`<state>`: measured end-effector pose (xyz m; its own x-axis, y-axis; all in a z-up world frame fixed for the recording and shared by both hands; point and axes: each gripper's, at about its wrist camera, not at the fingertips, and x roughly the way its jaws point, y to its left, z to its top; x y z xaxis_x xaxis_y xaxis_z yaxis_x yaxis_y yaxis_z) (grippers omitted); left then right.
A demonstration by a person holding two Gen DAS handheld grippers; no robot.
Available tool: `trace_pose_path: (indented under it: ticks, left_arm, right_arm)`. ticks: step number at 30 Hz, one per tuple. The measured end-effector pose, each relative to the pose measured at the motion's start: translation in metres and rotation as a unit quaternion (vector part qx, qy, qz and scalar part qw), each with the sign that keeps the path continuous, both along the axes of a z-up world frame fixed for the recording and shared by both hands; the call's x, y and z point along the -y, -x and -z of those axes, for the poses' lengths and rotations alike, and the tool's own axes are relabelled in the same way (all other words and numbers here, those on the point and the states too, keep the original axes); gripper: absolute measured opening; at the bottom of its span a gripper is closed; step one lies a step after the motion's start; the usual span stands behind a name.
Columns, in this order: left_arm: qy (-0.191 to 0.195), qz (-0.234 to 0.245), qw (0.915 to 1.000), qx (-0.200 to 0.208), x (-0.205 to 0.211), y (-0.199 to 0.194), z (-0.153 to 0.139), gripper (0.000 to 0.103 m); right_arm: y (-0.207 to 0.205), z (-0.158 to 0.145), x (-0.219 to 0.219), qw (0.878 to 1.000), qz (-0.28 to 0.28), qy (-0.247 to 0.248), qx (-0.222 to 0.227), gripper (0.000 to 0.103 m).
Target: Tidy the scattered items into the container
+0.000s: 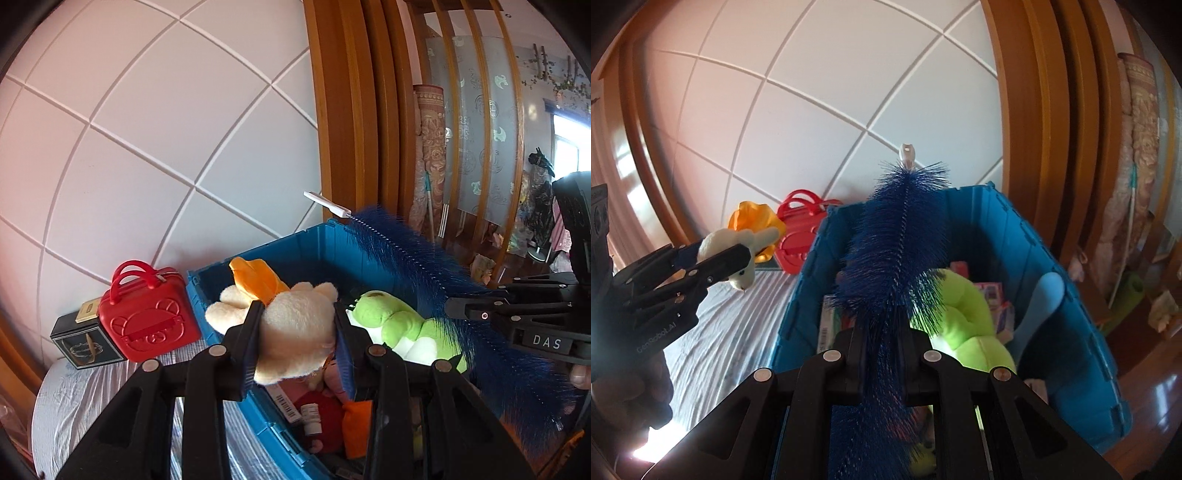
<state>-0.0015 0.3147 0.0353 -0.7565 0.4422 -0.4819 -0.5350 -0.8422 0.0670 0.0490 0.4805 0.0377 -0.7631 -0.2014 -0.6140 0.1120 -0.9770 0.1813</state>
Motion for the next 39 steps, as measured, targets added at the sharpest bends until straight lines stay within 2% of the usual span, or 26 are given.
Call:
trace_pose_path:
  ticks: [11,20,21,22,23,24,25,26,31,39]
  left_arm:
    - [-0.021,0.034,0.9992,0.005,-0.042,0.01,0.002,0.035]
    - [-0.01,0.033,0.9993,0.012,-0.054,0.029,0.006,0.035]
    - [-0.009,0.034,0.9992,0.017,-0.056,0.031,0.007,0.038]
    - [-0.013,0.038,0.9989,0.024,-0.058,0.034,0.007,0.039]
    - [-0.021,0.044,0.9982,0.034,-0.059,0.037,0.006,0.048]
    - [-0.029,0.048,0.9976,0.041,-0.059,0.039,0.005,0.073]
    - [-0.034,0.045,0.9976,0.04,-0.059,0.039,0.004,0.088]
    - [-0.037,0.039,0.998,0.033,-0.058,0.037,0.002,0.103]
    - [-0.009,0.012,0.9993,0.035,-0.057,0.04,0.009,0.103]
    - [-0.008,-0.029,0.9986,0.043,-0.027,0.035,0.013,0.103]
  right_arm:
    - [0.018,0.005,-0.036,0.999,0.018,-0.031,0.02,0.012]
    - [0.038,0.001,-0.047,0.998,0.019,-0.051,0.013,0.012]
    - [0.041,0.0,-0.048,0.998,0.021,-0.055,0.011,0.013]
    - [0.044,0.0,-0.049,0.998,0.026,-0.061,0.009,0.018]
    - [0.047,0.0,-0.05,0.997,0.036,-0.069,0.006,0.022]
    - [0.051,0.0,-0.052,0.996,0.048,-0.08,0.003,0.04]
    - [0.055,0.0,-0.054,0.994,0.06,-0.091,0.003,0.079]
    - [0.058,0.001,-0.056,0.994,0.065,-0.088,0.003,0.1]
    - [0.056,0.0,-0.056,0.997,0.053,-0.062,-0.002,0.102]
    - [0.05,-0.004,-0.038,0.999,0.025,-0.022,-0.004,0.103]
